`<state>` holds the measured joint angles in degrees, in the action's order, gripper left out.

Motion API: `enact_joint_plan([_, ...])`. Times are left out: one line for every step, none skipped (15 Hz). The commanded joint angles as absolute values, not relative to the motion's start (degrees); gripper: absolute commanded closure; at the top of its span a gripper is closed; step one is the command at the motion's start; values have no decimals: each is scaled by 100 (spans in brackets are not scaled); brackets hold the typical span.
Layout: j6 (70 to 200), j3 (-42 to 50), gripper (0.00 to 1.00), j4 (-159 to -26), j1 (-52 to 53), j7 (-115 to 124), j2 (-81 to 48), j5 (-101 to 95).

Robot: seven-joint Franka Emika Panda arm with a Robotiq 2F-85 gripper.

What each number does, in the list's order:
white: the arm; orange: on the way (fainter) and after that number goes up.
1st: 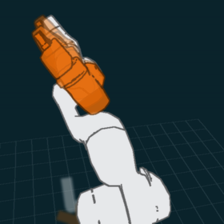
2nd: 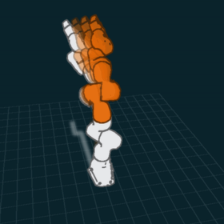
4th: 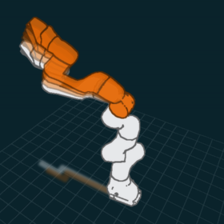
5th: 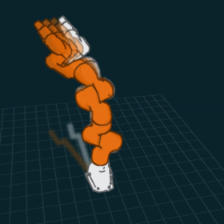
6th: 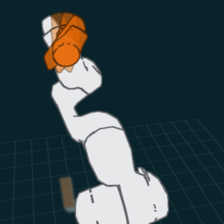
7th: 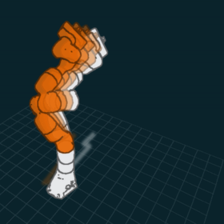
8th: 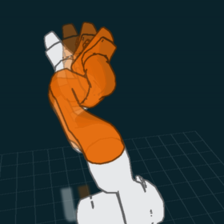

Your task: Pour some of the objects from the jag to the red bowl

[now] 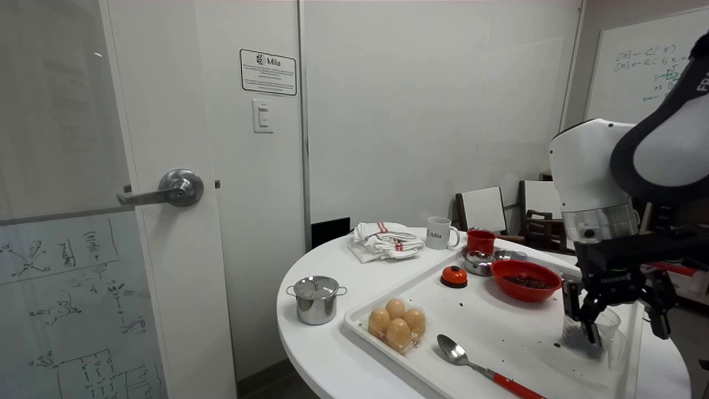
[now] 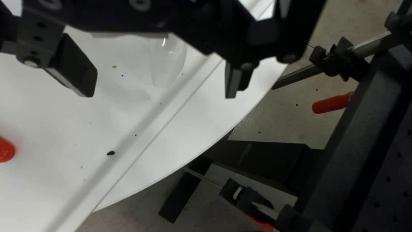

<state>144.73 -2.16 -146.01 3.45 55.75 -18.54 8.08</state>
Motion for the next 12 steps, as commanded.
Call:
enact_joint_plan([14647,-52,0,-14453,524,5629,-2101,887])
enact_joint_plan([14736,28,0,-14502,568,5687,-2080,807])
enact_joint_plan([14814,88,0,-14544,594,5705,-2054,765])
enact_joint_plan([14914,180,0,-14600,637,5771,-2001,701])
enact_joint_plan([14983,249,0,-14618,666,5806,-1979,669])
enact_joint_plan([15061,334,0,-14638,703,5849,-1953,604])
enact_joint_plan([15127,383,0,-14647,720,5857,-1947,588])
enact_joint_plan([15191,421,0,-14660,722,5846,-1942,584])
enact_joint_plan([15231,441,0,-14664,721,5826,-1945,594])
enact_joint_plan([15262,445,0,-14671,712,5783,-1948,616])
enact_joint_plan([15282,449,3,-14677,706,5759,-1948,630])
enact_joint_plan([15297,424,26,-14688,669,5684,-1943,678])
